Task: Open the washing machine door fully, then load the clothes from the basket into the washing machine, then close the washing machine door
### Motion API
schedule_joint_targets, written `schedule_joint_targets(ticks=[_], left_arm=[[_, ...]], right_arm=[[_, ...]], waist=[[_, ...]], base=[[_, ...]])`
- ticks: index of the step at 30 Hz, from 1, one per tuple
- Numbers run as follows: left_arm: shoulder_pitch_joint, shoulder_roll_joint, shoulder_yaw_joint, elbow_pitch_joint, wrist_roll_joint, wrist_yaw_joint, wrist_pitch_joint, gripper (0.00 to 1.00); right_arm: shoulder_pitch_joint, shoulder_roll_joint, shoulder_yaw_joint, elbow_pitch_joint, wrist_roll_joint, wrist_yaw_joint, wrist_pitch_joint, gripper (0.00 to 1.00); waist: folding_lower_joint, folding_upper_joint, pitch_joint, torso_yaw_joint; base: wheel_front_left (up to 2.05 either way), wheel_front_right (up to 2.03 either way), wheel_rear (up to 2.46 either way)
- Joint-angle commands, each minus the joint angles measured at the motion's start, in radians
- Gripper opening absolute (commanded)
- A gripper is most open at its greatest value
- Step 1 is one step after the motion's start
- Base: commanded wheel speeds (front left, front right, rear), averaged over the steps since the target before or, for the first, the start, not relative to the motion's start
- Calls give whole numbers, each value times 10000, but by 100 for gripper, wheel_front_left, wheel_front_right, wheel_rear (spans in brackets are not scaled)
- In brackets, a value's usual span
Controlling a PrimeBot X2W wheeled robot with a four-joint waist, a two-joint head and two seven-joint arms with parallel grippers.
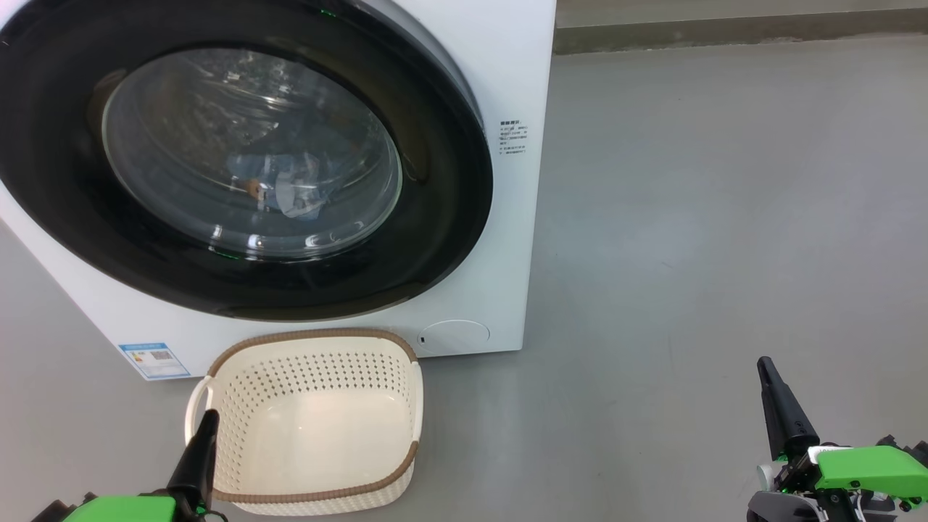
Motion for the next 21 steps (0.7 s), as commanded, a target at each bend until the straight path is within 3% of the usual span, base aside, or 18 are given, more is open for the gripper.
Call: schedule_joint_targets(ticks=[1, 21], left_arm=[[-416, 131, 349, -295, -80, -27, 32, 0], [-416, 131, 348, -295, -81, -27, 31, 0]], right_arm=[[-86, -31, 216, -307, 37, 16, 80, 0], [-86, -29, 214, -307, 36, 16, 82, 0]], waist=[[0, -1, 1, 0], [0, -1, 1, 0]], base=[[0, 0, 0], [0, 0, 0]])
